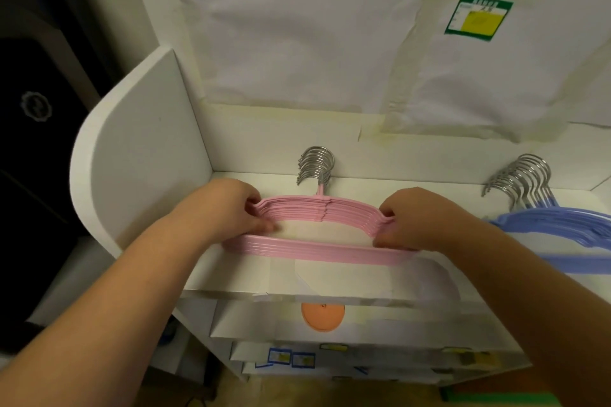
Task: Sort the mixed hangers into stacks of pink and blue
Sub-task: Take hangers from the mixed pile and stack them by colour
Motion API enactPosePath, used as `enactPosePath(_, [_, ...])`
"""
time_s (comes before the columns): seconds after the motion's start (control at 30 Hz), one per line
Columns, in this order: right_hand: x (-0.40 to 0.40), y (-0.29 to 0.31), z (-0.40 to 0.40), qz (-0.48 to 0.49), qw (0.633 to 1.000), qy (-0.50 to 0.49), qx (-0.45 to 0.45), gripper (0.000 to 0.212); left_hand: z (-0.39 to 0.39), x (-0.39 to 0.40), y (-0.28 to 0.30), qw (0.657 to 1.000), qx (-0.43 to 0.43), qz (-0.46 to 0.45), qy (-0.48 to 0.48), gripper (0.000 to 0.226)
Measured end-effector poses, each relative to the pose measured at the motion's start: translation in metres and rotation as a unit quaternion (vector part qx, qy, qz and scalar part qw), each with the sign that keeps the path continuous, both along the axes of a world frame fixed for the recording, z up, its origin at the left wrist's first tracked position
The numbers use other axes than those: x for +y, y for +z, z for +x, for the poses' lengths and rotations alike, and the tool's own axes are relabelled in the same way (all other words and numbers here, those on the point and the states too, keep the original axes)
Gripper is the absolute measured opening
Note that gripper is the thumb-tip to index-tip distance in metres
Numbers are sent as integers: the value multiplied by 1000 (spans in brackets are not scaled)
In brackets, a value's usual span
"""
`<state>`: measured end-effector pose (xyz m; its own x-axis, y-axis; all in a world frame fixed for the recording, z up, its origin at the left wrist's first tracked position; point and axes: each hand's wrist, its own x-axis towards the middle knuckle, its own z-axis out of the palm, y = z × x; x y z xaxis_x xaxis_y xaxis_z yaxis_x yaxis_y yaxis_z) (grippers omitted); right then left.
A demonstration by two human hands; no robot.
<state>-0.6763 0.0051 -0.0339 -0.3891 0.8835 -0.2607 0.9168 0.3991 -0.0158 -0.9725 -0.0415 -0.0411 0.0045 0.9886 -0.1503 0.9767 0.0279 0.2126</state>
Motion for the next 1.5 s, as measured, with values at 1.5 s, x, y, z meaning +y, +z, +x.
enactPosePath(1.5, [7, -8, 17, 67, 994, 56, 67, 34, -13, 12, 12, 995, 44, 12, -85, 12])
